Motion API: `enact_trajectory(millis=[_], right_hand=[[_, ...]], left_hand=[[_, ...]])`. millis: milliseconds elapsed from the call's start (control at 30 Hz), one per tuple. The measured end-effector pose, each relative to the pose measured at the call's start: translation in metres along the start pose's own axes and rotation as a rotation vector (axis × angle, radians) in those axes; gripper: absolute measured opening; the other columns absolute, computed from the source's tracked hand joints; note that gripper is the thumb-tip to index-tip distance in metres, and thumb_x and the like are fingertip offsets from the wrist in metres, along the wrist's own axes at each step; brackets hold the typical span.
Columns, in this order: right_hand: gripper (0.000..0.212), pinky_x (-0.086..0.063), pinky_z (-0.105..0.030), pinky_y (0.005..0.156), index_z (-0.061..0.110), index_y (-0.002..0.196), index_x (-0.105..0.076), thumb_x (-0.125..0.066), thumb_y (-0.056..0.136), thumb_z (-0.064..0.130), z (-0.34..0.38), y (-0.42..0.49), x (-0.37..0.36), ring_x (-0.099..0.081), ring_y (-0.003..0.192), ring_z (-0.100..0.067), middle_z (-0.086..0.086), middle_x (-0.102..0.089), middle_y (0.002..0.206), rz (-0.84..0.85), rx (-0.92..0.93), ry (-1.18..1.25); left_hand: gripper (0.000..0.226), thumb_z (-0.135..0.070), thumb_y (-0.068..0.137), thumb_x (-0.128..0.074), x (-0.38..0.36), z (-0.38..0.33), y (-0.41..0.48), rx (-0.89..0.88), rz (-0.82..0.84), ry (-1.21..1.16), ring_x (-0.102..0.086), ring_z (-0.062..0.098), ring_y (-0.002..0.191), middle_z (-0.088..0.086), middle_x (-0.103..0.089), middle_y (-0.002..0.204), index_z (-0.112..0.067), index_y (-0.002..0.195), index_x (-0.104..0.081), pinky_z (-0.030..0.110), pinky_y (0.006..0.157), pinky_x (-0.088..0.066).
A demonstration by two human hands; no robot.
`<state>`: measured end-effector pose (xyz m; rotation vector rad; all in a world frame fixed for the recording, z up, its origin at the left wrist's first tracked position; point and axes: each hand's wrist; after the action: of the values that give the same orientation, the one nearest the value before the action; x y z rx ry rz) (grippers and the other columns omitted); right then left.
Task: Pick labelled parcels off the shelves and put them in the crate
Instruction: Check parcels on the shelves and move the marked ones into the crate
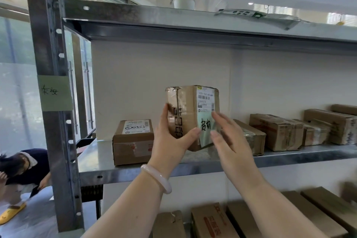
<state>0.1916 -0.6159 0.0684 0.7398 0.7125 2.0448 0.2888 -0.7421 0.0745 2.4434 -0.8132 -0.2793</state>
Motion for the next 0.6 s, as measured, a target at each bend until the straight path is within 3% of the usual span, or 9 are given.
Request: enact_trajectory(millis=[67, 167, 233, 300, 400, 500, 600], right_hand=[[0.052, -0.038, -0.014, 0.101, 0.047, 0.142, -0.039, -0.055, 0.097, 0.028, 0.000, -0.002, 0.009, -0.030, 0.132, 0.012, 0.022, -0.034, 0.146, -0.060, -0.044, -0.010], [0.056, -0.048, -0.030, 0.099, 0.056, 0.138, -0.036, -0.059, 0.094, 0.031, 0.007, -0.012, 0.022, -0.046, 0.126, -0.001, 0.022, -0.044, 0.138, -0.091, -0.169, 0.085], [0.055, -0.047, -0.035, 0.102, 0.057, 0.137, -0.037, -0.060, 0.093, 0.032, 0.010, -0.023, 0.034, -0.046, 0.126, 0.000, 0.024, -0.047, 0.137, -0.133, -0.187, 0.045], [0.055, -0.044, -0.040, 0.106, 0.056, 0.138, -0.038, -0.059, 0.094, 0.031, 0.010, -0.036, 0.051, -0.044, 0.129, 0.000, 0.021, -0.048, 0.139, -0.203, -0.196, -0.013], [0.055, -0.039, -0.039, 0.110, 0.053, 0.141, -0.036, -0.056, 0.096, 0.028, 0.012, -0.062, 0.083, -0.038, 0.132, 0.002, 0.022, -0.044, 0.142, -0.311, -0.231, -0.157], [0.055, -0.036, -0.035, 0.112, 0.048, 0.142, -0.037, -0.055, 0.096, 0.023, 0.017, -0.091, 0.121, -0.038, 0.133, 0.001, 0.022, -0.041, 0.143, -0.437, -0.263, -0.254], [0.055, -0.039, -0.042, 0.111, 0.050, 0.142, -0.038, -0.056, 0.096, 0.025, 0.019, -0.121, 0.161, -0.041, 0.133, -0.003, 0.018, -0.043, 0.144, -0.531, -0.297, -0.355]], left_hand=[[0.084, -0.013, 0.078, -0.080, -0.004, -0.001, -0.004, 0.006, 0.062, -0.166, -0.069, 0.006, 0.100, -0.005, -0.064, 0.118, -0.039, 0.142, -0.031, 0.025, 0.075, -0.058], [0.064, -0.010, 0.086, -0.069, -0.017, -0.007, -0.014, 0.002, 0.129, -0.258, -0.070, 0.000, 0.088, -0.014, -0.070, 0.100, -0.041, 0.131, -0.036, 0.022, 0.067, -0.057], [0.053, -0.016, 0.090, -0.066, -0.030, -0.005, -0.016, -0.013, 0.183, -0.268, -0.070, 0.000, 0.092, -0.025, -0.071, 0.097, -0.042, 0.129, -0.042, 0.024, 0.072, -0.058], [0.046, -0.033, 0.090, -0.068, -0.050, -0.002, -0.019, -0.029, 0.222, -0.255, -0.067, 0.004, 0.105, -0.020, -0.068, 0.113, -0.048, 0.128, -0.047, 0.029, 0.085, -0.058], [0.054, -0.061, 0.079, -0.066, -0.088, 0.004, -0.037, -0.066, 0.326, -0.231, -0.056, 0.009, 0.124, -0.010, -0.056, 0.136, -0.061, 0.130, -0.046, 0.035, 0.101, -0.050], [0.048, -0.058, 0.087, -0.061, -0.129, 0.002, -0.060, -0.087, 0.474, -0.269, -0.050, 0.006, 0.130, -0.014, -0.053, 0.140, -0.068, 0.128, -0.038, 0.026, 0.100, -0.049], [0.050, -0.067, 0.085, -0.052, -0.170, -0.007, -0.083, -0.101, 0.621, -0.272, -0.043, 0.009, 0.136, -0.017, -0.047, 0.145, -0.074, 0.130, -0.030, 0.043, 0.109, -0.042]])
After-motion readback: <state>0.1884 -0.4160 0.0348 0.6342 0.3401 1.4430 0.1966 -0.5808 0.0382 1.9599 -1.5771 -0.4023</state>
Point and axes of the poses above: each hand's wrist, its own y-axis towards the middle knuckle, its own x-axis out of the back of the hand, z = x × y
